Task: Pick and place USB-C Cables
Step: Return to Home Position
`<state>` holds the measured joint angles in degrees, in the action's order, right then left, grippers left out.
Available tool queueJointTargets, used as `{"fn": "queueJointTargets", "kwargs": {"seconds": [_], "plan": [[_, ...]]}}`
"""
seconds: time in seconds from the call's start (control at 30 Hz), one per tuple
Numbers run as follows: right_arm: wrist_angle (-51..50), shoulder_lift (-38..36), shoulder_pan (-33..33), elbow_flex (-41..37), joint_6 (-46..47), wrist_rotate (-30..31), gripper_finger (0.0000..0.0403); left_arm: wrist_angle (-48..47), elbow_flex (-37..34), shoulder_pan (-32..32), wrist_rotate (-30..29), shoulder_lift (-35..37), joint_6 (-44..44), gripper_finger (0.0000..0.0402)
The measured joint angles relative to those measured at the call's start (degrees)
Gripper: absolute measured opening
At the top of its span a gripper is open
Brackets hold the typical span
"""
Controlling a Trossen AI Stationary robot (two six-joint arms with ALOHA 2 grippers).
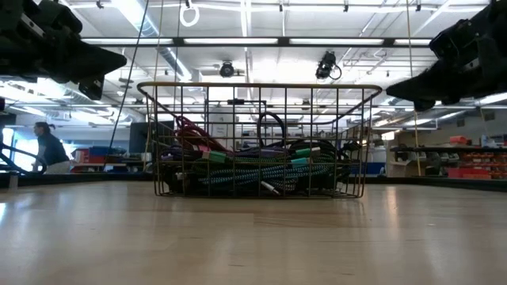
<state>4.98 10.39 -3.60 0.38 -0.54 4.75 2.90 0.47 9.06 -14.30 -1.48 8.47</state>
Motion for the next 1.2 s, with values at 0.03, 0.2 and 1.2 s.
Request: {"fn": "queueJointTargets", "kwargs": {"seconds": [0.03, 0.2, 1.2], "plan": [[-0.7, 0.0, 0.0, 0.0, 0.0, 0.0, 0.0025, 0.0, 0.0, 0.0, 0.0, 0.0, 0.1, 0.0023], [-2.3, 0.0, 0.0, 0.0, 1.3, -0.6, 0.0025, 0.0, 0.0, 0.0, 0.2, 0.0, 1.4, 0.0023], [-1.7, 0.0, 0.0, 0.0, 2.5, -1.5, 0.0025, 2.3, -0.1, 0.0, 0.2, 0.0, 1.4, 0.0023]]}}
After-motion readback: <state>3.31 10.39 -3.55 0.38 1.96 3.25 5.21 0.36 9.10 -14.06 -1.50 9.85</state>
